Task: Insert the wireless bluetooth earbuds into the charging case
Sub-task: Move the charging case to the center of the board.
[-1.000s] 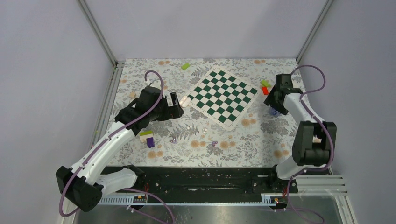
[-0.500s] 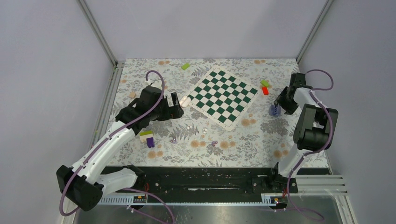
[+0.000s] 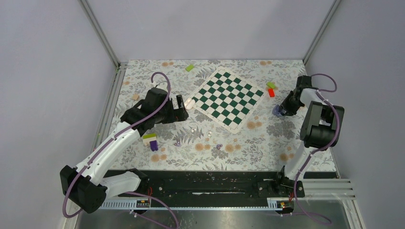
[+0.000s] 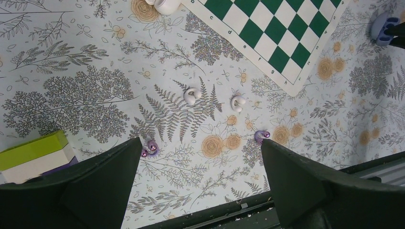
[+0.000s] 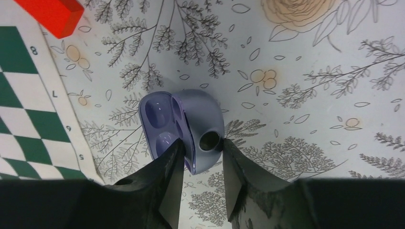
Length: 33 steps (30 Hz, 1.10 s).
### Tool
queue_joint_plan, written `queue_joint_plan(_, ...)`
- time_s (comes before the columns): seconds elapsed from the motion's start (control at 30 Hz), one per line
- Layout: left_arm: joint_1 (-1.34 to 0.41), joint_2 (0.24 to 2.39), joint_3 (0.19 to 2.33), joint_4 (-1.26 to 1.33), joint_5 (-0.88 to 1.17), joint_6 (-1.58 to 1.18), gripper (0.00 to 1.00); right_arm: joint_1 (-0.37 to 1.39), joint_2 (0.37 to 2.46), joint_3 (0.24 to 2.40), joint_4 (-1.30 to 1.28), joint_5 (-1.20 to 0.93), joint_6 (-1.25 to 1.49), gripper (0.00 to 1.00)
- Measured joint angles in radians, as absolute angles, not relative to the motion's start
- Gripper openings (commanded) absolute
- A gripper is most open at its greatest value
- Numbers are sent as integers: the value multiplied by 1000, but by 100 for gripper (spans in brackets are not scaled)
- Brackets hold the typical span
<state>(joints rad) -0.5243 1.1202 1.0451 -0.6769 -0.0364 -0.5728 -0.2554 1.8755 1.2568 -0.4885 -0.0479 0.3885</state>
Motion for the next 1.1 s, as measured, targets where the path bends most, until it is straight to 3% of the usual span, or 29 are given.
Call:
queue_joint_plan(0.2, -524, 1120, 1045, -676, -36, -565, 99, -256, 1837, 1229, -485, -112, 403, 32)
queue_joint_plan(0.43, -524, 1130, 1045, -624, 51, -578, 98, -231, 1603, 1022, -421, -239, 466, 31)
queue_joint_plan(0.67, -600, 1172, 993, -442, 201, -696, 95, 118, 1343, 808, -336, -345, 570, 33)
queue_joint_plan(0.83, -637, 1193, 934, -382, 252, -752, 95, 198, 1240, 749, -336, -302, 599, 46)
queue_joint_plan(1.03, -636, 1149, 892, -372, 255, -768, 96, 185, 1287, 818, -421, -83, 566, 71)
queue_joint_plan(1.1, -636, 1131, 886, -373, 255, -769, 96, 175, 1330, 860, -439, -8, 556, 73)
